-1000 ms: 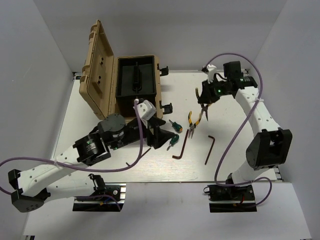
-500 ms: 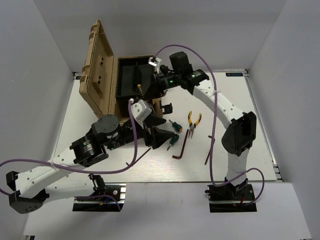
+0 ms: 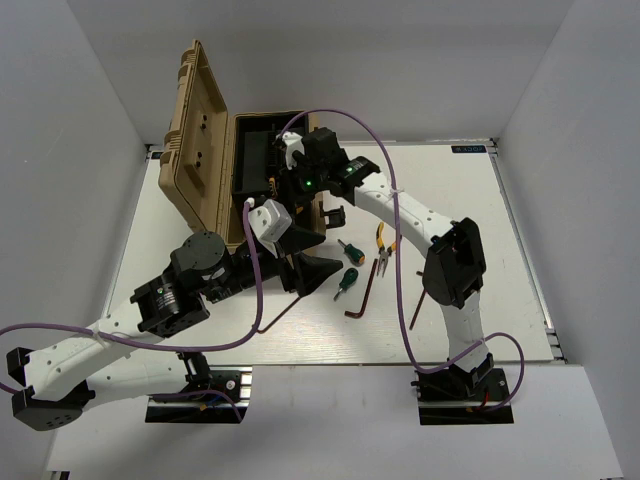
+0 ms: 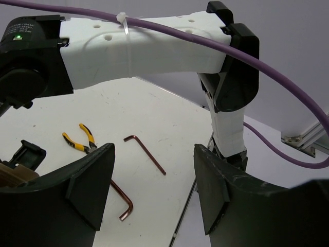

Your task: Sort the tools into containers

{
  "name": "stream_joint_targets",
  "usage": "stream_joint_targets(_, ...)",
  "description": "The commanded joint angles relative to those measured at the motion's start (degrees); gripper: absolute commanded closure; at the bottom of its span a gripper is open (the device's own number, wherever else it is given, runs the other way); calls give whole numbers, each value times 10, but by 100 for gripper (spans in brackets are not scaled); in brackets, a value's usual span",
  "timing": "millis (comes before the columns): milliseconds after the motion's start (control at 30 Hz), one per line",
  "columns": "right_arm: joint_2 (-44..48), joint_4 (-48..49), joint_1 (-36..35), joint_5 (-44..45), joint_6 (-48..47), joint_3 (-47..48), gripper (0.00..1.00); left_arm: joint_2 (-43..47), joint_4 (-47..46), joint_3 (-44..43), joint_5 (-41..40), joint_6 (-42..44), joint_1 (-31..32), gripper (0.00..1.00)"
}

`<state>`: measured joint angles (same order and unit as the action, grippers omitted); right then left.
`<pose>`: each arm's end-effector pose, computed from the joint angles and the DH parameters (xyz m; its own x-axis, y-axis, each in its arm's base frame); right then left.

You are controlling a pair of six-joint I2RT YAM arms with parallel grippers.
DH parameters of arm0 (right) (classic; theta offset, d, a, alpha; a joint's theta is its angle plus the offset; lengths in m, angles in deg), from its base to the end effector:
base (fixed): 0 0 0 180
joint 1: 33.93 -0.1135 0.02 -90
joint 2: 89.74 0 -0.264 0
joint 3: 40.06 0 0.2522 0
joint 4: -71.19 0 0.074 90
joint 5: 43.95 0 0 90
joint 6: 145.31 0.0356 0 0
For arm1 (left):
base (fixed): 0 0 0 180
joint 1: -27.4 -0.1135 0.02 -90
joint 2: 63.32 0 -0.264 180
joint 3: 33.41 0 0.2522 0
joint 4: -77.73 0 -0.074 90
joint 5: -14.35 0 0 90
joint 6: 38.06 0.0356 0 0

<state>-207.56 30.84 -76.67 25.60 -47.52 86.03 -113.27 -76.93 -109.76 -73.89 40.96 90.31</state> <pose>0.3468 0.3374 0.3262 -0.5021 -0.2911 -0.8143 -0.7926 0.5316 0.2987 0.0835 -0.1657 0.4298 -0.1639 -0.0977 -0.9816 0.8889 0.4169 -0.1899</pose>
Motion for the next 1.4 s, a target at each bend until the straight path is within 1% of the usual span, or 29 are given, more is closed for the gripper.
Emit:
stream_joint_targets(0, 4, 27, -11, 96, -52, 17, 100, 2, -1, 4, -13, 5, 3, 27)
stream_joint_targets(200, 15, 19, -22, 117, -73, 1, 100, 2, -1, 10, -24, 5, 3, 27)
stream_joint_targets(233, 16, 15, -24, 116, -75, -3, 91, 2, -1, 10, -24, 5, 3, 27)
stream_joint_targets(300, 26, 9, -28, 103, -74, -11, 71, -15, 9, 10, -31, 5, 3, 27)
stream_joint_targets(333, 29, 1, -27, 99, -75, -12, 58, -22, 14, 10, -31, 5, 3, 27)
stream_joint_targets(367, 42, 0, -28, 88, -77, -13, 54, -29, 20, 2, -31, 5, 3, 27)
stream_joint_targets(567, 109, -35, -22, 9, -60, -14, 51, -54, 20, -16, -19, 17, 3, 27)
stream_joint_targets(600, 117, -37, -20, 8, -61, -16, 52, -60, 11, -21, -19, 23, 3, 29)
stream_joint_targets(633, 133, -44, -19, 25, -63, -25, 57, -60, 11, -21, -10, 23, 3, 31)
stream_joint_targets(667, 150, -48, -18, 44, -72, -29, 74, -68, 11, -30, -10, 30, 3, 39)
stream_joint_targets(700, 156, -49, -12, 64, -76, -39, 87, -82, 11, -35, -3, 30, 3, 45)
stream_joint_targets(733, 171, -49, -2, 108, -76, -43, 100, -91, 11, -35, 3, 30, 3, 52)
stream_joint_targets(767, 186, -51, 6, 150, -92, -54, 100, -101, 11, -43, 3, 37, 3, 66)
stream_joint_targets(800, 193, -52, 27, 170, -96, -69, 100, -113, 5, -50, 9, 43, 3, 74)
stream_joint_targets(833, 205, -61, 54, 195, -98, -76, 100, -147, 5, -56, 9, 43, 3, 83)
stream_joint_targets(867, 215, -75, 71, 203, -101, -97, 100, -170, 21, -78, -1, 51, 3, 92)
stream_joint_targets(900, 221, -89, 106, 202, -100, -106, 100, -195, 31, -92, -25, 51, 3, 100)
stream_joint_targets(933, 232, -94, 146, 218, -100, -119, 100, -223, 42, -109, -42, 51, 3, 100)
stream_joint_targets(967, 244, -99, 166, 214, -99, -144, 100, -283, 66, -146, -58, 51, 3, 100)
stream_joint_targets(1000, 251, -113, 206, 212, -102, -174, 100, -311, 74, -164, -89, 38, 3, 100)
stream_joint_targets(1033, 264, -116, 243, 176, -103, -189, 86, -340, 82, -181, -105, 26, -4, 98)
stream_joint_targets(1067, 278, -123, 261, 163, -106, -220, 67, -366, 103, -212, -118, 8, -11, 90)
stream_joint_targets(1100, 292, -147, 294, 150, -109, -246, 37, -414, 108, -226, -159, -14, -17, 67)
stream_joint_targets(1133, 302, -155, 319, 129, -110, -277, 33, -435, 108, -243, -183, -19, -17, 52)
stream_joint_targets(1167, 323, -159, 331, 105, -113, -293, 33, -456, 108, -253, -198, -29, -17, 42)
stream_joint_targets(1200, 350, -157, 359, 84, -112, -348, 45, -502, 115, -263, -206, -47, -24, 34)
stream_joint_targets(1300, 414, -128, 387, 60, -108, -409, 83, -581, 158, -335, -222, -69, -39, 34)
stream_joint_targets(1333, 422, -118, 393, 50, -106, -456, 97, -608, 173, -377, -229, -83, -45, 34)
stream_joint_targets(1367, 436, -117, 397, 47, -101, -469, 100, -653, 186, -394, -236, -84, -46, 35)
